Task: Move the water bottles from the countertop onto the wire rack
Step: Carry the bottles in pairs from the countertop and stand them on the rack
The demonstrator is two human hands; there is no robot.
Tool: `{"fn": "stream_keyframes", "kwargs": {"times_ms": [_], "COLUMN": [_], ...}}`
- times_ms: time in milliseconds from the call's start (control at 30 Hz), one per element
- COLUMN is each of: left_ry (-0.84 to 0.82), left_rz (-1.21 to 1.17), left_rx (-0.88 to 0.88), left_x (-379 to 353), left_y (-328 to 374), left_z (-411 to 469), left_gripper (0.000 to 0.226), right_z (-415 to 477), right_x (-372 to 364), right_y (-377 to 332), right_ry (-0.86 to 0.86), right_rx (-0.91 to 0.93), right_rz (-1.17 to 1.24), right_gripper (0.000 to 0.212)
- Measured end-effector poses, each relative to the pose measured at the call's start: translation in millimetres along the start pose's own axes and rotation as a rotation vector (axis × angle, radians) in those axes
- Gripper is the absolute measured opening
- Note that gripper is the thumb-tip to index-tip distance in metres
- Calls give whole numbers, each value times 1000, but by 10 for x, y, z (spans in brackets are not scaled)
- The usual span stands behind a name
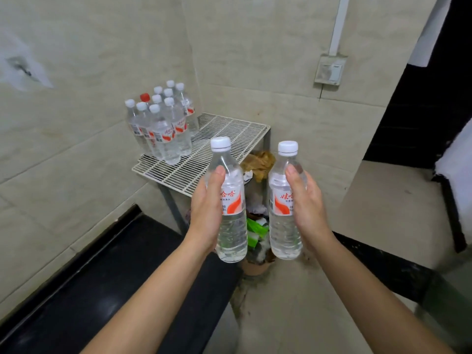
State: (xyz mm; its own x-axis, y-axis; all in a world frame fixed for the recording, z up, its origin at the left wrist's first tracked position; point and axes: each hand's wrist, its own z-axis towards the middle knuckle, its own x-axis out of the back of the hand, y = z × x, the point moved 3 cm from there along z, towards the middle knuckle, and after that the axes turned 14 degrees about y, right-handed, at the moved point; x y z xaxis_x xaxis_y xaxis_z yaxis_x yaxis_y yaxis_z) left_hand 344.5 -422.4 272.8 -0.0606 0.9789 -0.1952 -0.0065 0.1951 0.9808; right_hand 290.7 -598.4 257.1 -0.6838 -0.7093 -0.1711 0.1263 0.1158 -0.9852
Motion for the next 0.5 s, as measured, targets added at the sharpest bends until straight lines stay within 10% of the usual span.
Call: {"fn": "stream_keyframes", "kwargs": {"times_ms": [300,500], "left_ry": [82,187], "left_rz": [36,78], "left_rx": [-34,-93], "left_x": [-633,-992], "left_y": [-404,-519], "left_z": [1308,2396], "left_gripper": [64,36], "right_z": [1577,2792], "right_x": [-467,-1132], "right_y": [303,292], "right_ry": [1,-117], "right_rx": [48,64], "right_rz": [-128,-232], "right_gripper": [31,39]}}
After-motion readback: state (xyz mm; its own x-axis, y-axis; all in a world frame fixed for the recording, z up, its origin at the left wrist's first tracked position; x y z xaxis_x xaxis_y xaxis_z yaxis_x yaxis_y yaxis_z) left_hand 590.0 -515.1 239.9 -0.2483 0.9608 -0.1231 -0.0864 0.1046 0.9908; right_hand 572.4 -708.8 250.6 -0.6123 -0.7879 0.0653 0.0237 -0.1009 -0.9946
